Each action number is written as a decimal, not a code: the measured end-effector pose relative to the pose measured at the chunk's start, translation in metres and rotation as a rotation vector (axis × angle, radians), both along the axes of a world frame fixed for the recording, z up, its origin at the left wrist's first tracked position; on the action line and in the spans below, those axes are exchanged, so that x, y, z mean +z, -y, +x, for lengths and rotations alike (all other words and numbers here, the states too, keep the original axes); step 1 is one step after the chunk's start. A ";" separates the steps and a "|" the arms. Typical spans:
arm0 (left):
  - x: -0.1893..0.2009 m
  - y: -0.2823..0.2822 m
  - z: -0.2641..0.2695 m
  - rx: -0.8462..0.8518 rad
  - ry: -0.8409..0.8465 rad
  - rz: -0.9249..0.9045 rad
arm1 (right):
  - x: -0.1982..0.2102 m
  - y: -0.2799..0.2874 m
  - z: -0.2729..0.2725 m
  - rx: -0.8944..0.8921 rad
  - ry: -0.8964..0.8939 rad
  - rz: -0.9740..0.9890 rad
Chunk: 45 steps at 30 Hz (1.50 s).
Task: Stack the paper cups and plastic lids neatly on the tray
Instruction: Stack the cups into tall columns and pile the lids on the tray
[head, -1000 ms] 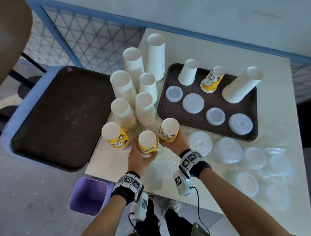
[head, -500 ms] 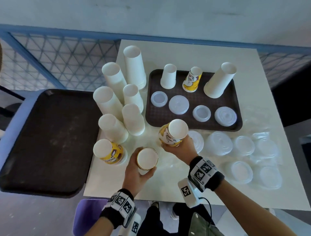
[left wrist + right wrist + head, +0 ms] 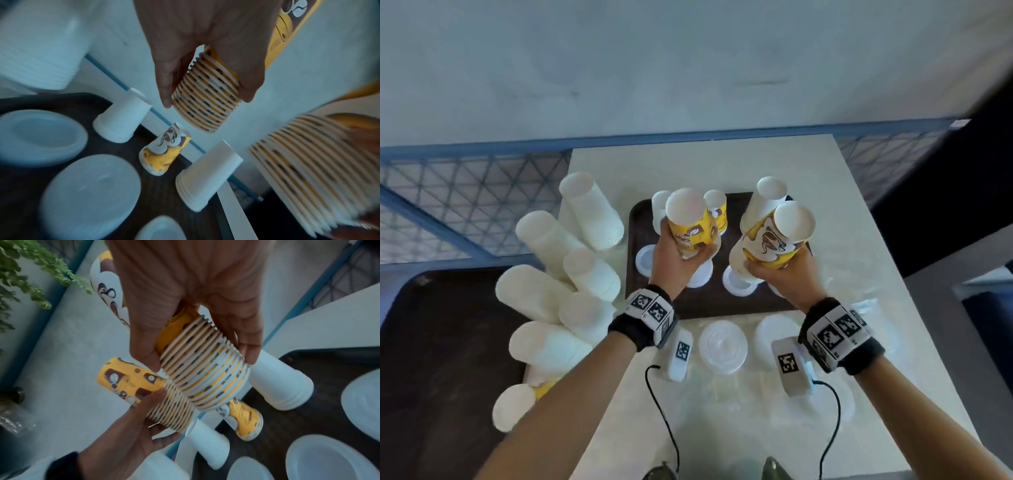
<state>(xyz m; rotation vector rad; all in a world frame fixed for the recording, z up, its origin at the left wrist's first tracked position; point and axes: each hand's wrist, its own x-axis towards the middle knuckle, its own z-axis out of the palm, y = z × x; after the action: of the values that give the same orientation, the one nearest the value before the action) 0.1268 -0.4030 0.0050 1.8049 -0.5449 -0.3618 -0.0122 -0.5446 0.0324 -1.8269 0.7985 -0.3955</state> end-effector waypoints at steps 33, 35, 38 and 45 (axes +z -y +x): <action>-0.089 0.112 0.094 -0.052 -0.044 0.207 | -0.003 0.072 0.182 0.035 -0.052 -0.061; -0.087 0.107 0.092 -0.052 -0.040 0.220 | -0.015 0.071 0.183 0.058 -0.101 -0.069; -0.080 0.095 0.084 -0.020 -0.040 0.257 | -0.031 0.065 0.182 0.052 -0.147 -0.058; -0.032 0.038 0.045 0.021 0.083 0.307 | -0.046 0.040 0.168 0.001 -0.175 -0.042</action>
<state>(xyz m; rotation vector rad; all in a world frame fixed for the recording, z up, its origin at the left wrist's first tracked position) 0.1723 -0.4414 -0.0266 2.1279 -0.5501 -0.3733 0.1560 -0.5844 -0.0135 -1.9201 0.9144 -0.2555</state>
